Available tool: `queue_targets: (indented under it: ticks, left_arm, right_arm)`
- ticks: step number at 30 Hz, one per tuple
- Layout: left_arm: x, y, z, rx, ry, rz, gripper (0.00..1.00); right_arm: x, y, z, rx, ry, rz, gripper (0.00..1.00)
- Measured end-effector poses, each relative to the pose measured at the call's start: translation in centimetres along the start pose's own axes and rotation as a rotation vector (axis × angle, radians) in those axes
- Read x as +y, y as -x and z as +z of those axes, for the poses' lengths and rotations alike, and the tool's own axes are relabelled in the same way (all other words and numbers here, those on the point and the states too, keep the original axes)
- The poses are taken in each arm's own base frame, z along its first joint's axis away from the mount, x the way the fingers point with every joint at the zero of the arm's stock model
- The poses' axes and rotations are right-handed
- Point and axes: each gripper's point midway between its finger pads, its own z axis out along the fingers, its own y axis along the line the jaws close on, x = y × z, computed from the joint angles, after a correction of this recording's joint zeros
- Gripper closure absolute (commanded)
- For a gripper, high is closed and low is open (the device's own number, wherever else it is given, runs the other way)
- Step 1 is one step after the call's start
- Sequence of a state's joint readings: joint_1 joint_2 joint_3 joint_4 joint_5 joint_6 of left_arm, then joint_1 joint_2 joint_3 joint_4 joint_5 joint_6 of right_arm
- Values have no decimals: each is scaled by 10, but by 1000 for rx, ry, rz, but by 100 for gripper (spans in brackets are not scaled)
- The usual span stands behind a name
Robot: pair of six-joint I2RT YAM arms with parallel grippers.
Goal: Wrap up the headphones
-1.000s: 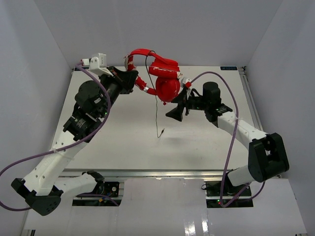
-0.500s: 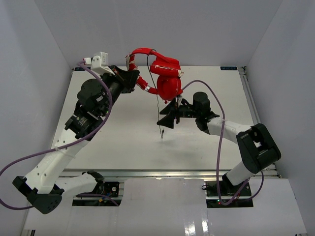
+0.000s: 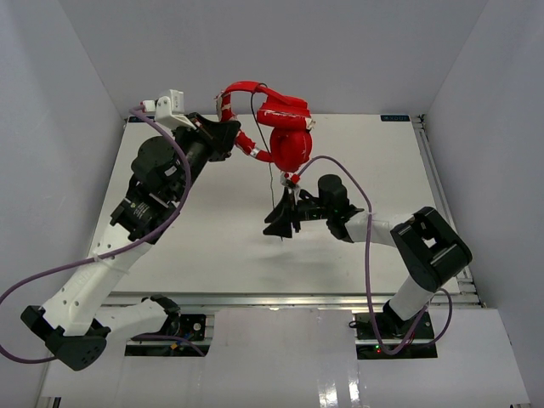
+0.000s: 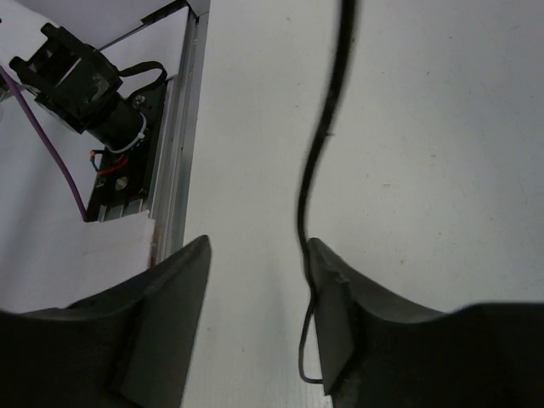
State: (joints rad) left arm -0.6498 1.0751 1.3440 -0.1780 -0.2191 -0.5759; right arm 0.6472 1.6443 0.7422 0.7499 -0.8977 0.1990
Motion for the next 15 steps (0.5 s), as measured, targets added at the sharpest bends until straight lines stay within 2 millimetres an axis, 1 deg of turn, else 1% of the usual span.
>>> queue_targets:
  ticks: [1, 4, 5, 10, 12, 15]
  left_arm:
    - [0, 1, 0, -2, 0, -2, 100]
    - [0, 2, -2, -6, 0, -4, 100]
    - [0, 3, -2, -7, 1, -6, 100]
    - [1, 4, -2, -13, 10, -9, 100]
    - [4, 5, -1, -23, 25, -2, 100]
    - [12, 9, -1, -43, 64, 23, 100]
  right_arm:
    - [0, 0, 0, 0, 4, -6, 71]
    - [1, 0, -1, 3, 18, -33, 90]
    - [2, -1, -1, 6, 23, -40, 92]
    - [11, -2, -8, 28, 35, -83, 92]
    - [18, -1, -14, 47, 35, -110, 92]
    - [29, 9, -28, 82, 3, -195, 92]
